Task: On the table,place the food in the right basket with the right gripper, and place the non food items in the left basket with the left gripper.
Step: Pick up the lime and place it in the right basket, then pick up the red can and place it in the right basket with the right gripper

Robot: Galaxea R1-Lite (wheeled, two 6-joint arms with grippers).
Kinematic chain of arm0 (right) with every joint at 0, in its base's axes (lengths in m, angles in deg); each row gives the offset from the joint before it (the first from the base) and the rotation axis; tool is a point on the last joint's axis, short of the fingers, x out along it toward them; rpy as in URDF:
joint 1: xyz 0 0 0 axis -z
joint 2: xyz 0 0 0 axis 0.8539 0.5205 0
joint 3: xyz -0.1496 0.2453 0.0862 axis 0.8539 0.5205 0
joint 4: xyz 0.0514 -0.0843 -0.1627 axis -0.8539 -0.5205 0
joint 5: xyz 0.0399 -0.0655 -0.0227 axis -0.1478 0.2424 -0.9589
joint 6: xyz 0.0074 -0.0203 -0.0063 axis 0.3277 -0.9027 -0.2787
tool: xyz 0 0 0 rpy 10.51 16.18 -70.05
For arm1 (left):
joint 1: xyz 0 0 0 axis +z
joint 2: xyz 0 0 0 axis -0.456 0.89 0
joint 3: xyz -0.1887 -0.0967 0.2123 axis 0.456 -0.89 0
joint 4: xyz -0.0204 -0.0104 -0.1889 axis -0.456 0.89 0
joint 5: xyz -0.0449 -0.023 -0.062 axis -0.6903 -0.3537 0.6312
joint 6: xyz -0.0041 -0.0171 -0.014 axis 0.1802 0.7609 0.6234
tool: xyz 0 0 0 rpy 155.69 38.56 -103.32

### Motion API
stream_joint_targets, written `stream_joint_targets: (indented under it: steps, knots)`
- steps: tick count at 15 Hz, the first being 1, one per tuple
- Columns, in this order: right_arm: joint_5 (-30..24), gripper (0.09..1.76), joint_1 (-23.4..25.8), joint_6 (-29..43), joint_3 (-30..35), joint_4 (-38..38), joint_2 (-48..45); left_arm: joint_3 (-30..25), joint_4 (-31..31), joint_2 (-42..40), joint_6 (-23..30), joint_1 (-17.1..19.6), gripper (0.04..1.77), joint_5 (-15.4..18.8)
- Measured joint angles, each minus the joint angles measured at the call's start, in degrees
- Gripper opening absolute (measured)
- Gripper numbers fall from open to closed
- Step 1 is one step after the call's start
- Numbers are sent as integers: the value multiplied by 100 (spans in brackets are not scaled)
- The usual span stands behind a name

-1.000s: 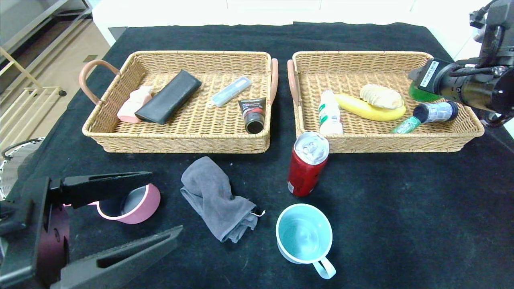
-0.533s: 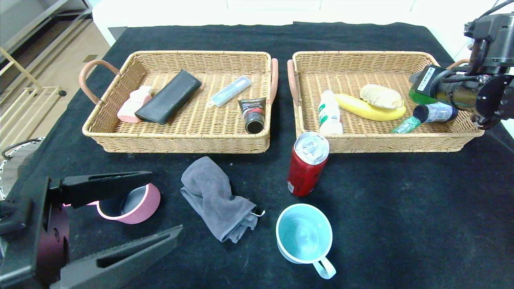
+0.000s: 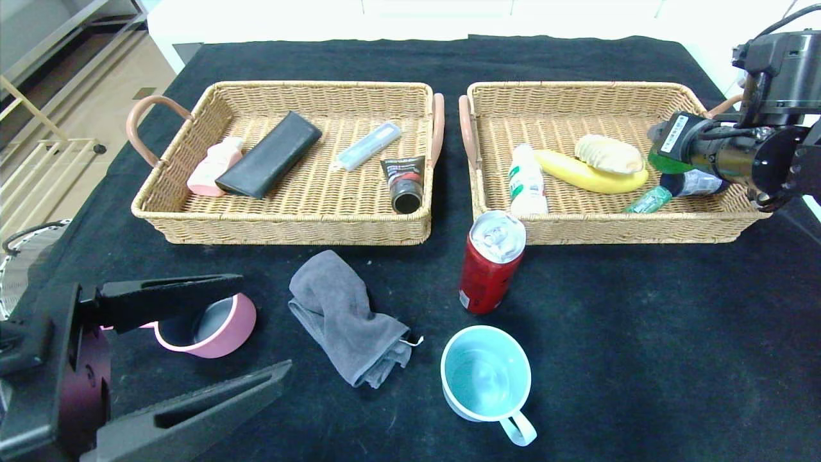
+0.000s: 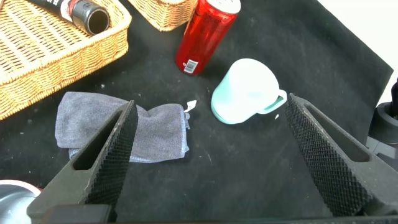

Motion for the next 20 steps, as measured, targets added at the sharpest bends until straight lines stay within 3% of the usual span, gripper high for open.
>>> stream_joint_targets:
  steps: [6, 13, 16, 20]
  knots:
    - [5, 155, -40, 0, 17, -7, -13, 0, -2, 5, 0, 2, 172, 2]
    - [-11, 164, -107, -17, 122, -62, -261, 0, 0, 13, 0, 2, 172, 0]
    - [-20, 166, -440, -100, 411, -60, -603, 0, 0, 24, 2, 2, 172, 0]
    - [-39, 168, -1267, -323, 1097, -29, -1179, -12, -2, 38, -6, 2, 172, 0]
